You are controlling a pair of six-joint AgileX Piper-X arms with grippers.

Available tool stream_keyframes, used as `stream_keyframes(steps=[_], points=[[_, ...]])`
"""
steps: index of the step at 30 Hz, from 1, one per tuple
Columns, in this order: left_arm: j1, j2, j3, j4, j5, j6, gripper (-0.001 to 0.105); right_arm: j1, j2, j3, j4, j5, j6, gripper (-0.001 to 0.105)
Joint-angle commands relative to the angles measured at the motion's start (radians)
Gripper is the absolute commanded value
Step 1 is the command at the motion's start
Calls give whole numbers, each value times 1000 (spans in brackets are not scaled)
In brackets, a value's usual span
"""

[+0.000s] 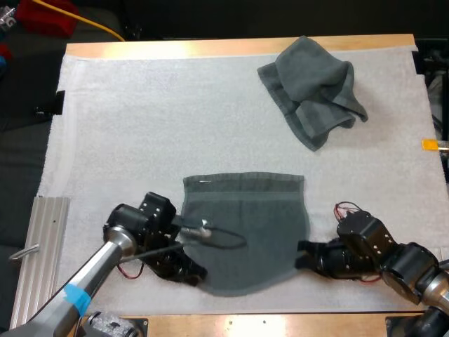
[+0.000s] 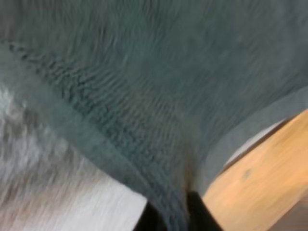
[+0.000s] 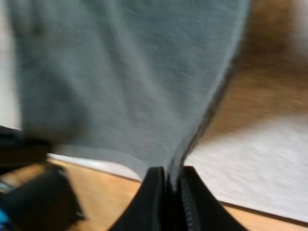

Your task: Pick towel from pile, fold and stack

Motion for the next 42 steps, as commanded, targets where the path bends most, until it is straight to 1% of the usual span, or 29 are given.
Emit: stream_keyframes(steps=[1,2,5,8,12,17,19,22,24,26,29,31,33,37,39,42], points=[[10,-5,-2,-17,37,-11,0,-8,-1,-8,-32,4,27,0],[39,-5,-2,-39,67,-25,0,-17,0,-8,-50,13,46,0],[108,-5,-2,-99,83,-81,0,-62,20,-8,-98,9,66,0],[165,-5,-2,-147,120,-107,0,-101,58,-8,-152,-14,74,0],[212,-4,-2,-229,127,-168,0,-140,126,-8,-246,-33,96,0],[234,13,-6,-351,150,-259,0,-160,208,-8,-338,-35,118,0],[234,35,-16,-378,154,-276,0,-164,234,-8,-381,-35,125,0],[234,94,-50,-398,153,-292,0,-179,272,-8,-445,-29,147,0],[234,141,-91,-404,153,-294,0,-202,304,-8,-507,-29,172,0],[234,178,-130,-403,153,-294,0,-219,327,-8,-535,-29,181,0],[234,230,-189,-403,140,-294,0,-253,363,-8,-576,-29,187,0],[234,259,-215,-403,133,-294,0,-273,384,-8,-602,-29,193,0],[234,289,-242,-403,100,-295,0,-297,414,-8,-636,-27,202,0],[234,319,-260,-396,52,-295,0,-323,455,-8,-680,-27,217,0],[234,325,-260,-396,14,-295,0,-333,481,-8,-716,-27,223,0],[234,332,-260,-396,2,-295,0,-334,501,-8,-749,-12,230,0]])
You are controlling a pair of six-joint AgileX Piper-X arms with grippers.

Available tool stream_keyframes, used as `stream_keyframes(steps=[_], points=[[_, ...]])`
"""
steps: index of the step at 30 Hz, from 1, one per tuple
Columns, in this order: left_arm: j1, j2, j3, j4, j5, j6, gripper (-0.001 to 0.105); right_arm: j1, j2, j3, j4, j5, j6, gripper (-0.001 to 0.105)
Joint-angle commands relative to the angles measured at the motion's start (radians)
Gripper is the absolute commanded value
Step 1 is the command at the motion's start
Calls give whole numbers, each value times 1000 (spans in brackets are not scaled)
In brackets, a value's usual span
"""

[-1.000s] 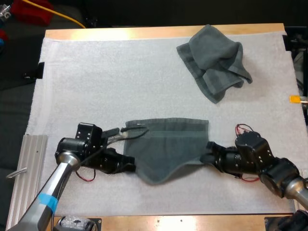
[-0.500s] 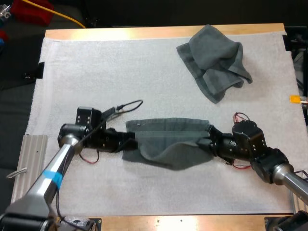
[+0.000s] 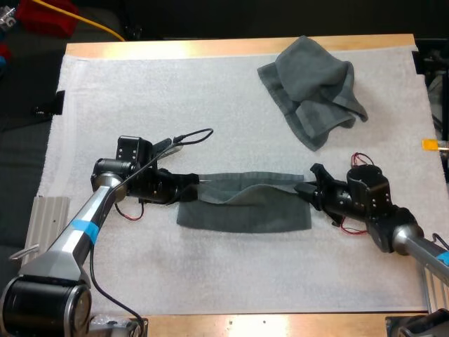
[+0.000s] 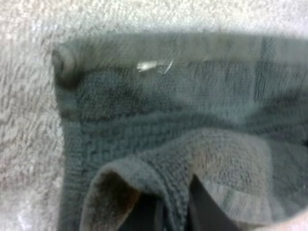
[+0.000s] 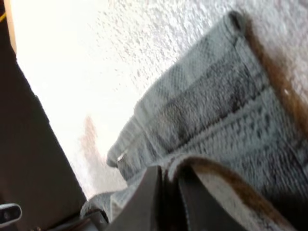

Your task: Pick towel from pile, fold and stack

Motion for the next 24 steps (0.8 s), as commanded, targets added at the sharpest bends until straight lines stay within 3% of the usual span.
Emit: stream_keyframes(steps=[1,5,7,10,12,13,15,16,18,20,24], points=[[1,0,-7,1,-17,-2,0,-5,1,-8,-19,0,1,0],[1,16,-7,-4,-37,-2,1,-5,9,-8,-16,27,1,0],[1,26,-7,-4,-27,-2,9,-5,8,-8,-17,36,1,0],[1,33,-7,-7,0,-2,37,-5,8,-8,-18,41,1,1],[1,33,-7,-16,9,-2,67,-5,8,-8,-19,41,1,10],[1,33,-9,-16,17,-2,72,-5,8,-8,-25,41,0,15],[1,33,-14,-16,39,5,68,-5,8,-8,-59,31,-12,35],[1,32,-14,-18,51,7,66,-5,8,-8,-74,26,-19,41],[1,26,-17,-20,82,15,63,-5,8,-8,-150,12,-70,65],[1,12,-17,-12,82,34,63,-5,5,-8,-194,0,-100,73],[1,-50,-17,12,50,92,63,-5,-18,-8,-202,-7,-147,72]])
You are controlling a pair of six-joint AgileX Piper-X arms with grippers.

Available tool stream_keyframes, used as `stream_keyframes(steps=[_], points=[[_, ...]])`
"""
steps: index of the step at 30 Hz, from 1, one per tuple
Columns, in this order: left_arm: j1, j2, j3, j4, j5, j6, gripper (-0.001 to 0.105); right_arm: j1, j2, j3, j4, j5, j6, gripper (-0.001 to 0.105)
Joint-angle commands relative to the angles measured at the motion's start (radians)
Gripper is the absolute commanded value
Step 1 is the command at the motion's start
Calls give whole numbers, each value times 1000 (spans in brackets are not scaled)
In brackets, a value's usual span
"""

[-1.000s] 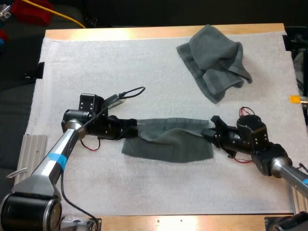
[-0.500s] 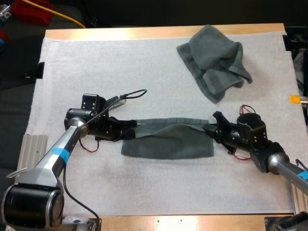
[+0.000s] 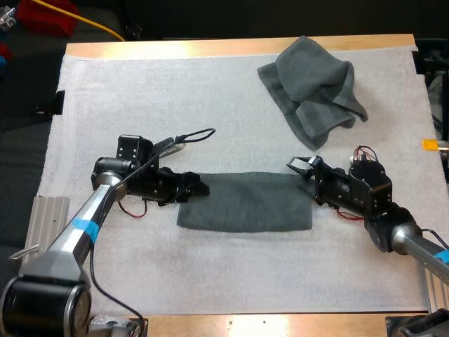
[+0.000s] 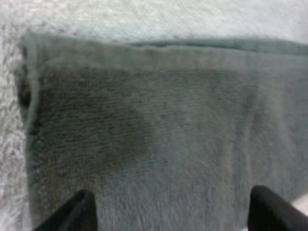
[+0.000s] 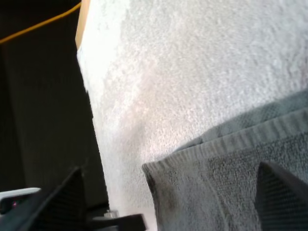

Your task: Pick towel from pile, fold and stack

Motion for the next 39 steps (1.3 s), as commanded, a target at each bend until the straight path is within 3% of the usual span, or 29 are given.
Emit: stream_keyframes(steps=[1,5,22,33,39], points=[[1,-27,-7,8,-7,25,63,-4,-18,-8,-6,-10,-29,72],[1,-110,-7,44,-46,77,63,-4,-69,-8,80,0,-104,72],[1,-404,-7,196,-49,147,63,-4,-292,-9,479,13,-315,72],[-72,-575,-7,279,-72,152,63,-4,-344,-145,885,115,-596,72],[-101,-615,-7,321,-106,152,63,-4,-344,-181,994,171,-694,72]])
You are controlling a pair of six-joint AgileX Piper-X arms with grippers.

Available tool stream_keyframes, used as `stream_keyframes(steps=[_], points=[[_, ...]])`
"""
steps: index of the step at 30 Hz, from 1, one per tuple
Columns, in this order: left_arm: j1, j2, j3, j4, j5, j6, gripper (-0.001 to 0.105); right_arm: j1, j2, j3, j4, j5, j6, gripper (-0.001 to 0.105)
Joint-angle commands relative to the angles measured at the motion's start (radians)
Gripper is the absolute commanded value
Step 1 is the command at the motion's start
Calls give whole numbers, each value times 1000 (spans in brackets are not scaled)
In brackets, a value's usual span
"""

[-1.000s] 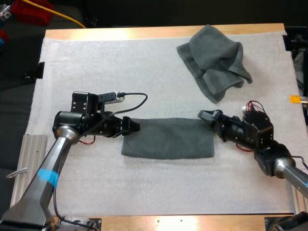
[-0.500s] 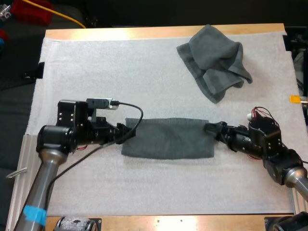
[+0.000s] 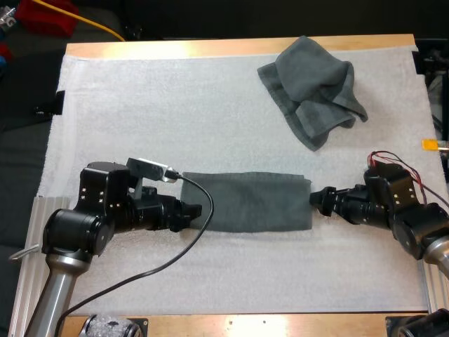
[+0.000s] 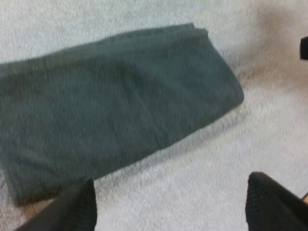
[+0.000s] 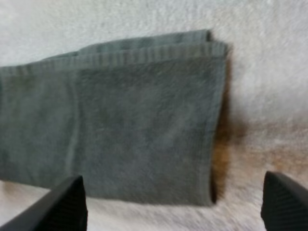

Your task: Pick towel from pile, fold and stack

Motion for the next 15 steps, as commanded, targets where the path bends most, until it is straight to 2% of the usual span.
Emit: stream_keyframes(steps=[1,7,10,15], points=[[-4,-6,-6,13,-10,6,63,-4,-8,-10,19,14,-27,72],[-4,-6,-6,29,-7,6,63,-4,40,-10,11,19,-53,72],[-4,-6,-6,35,13,6,69,-4,95,-10,-3,9,-76,72],[-4,-6,-6,42,31,10,71,-4,199,-10,-79,-35,-83,72]])
